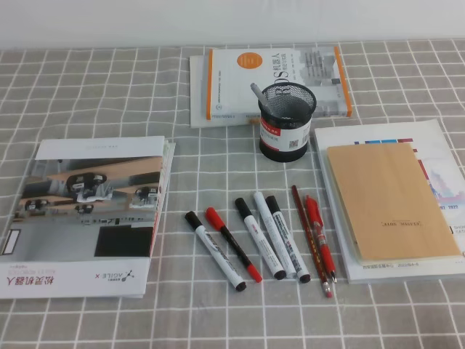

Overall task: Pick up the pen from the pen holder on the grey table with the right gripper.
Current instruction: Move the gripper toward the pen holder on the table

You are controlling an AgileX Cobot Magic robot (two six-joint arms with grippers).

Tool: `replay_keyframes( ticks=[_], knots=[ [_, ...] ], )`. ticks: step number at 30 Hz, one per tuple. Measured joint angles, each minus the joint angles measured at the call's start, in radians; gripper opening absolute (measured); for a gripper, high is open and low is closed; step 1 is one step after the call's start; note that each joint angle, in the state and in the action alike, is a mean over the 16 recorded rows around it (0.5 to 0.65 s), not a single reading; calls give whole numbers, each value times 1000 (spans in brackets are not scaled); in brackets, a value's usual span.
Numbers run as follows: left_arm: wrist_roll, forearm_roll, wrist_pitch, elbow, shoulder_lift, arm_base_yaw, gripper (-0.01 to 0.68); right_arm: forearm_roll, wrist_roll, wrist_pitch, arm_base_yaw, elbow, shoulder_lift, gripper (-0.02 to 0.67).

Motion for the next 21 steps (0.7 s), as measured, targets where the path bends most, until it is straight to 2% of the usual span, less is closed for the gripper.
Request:
replay_keyframes(
  ticks=[21],
  knots=[
    [0, 0, 0, 0, 0, 0, -5, 24, 0, -13, 0, 0, 0, -13]
  ],
)
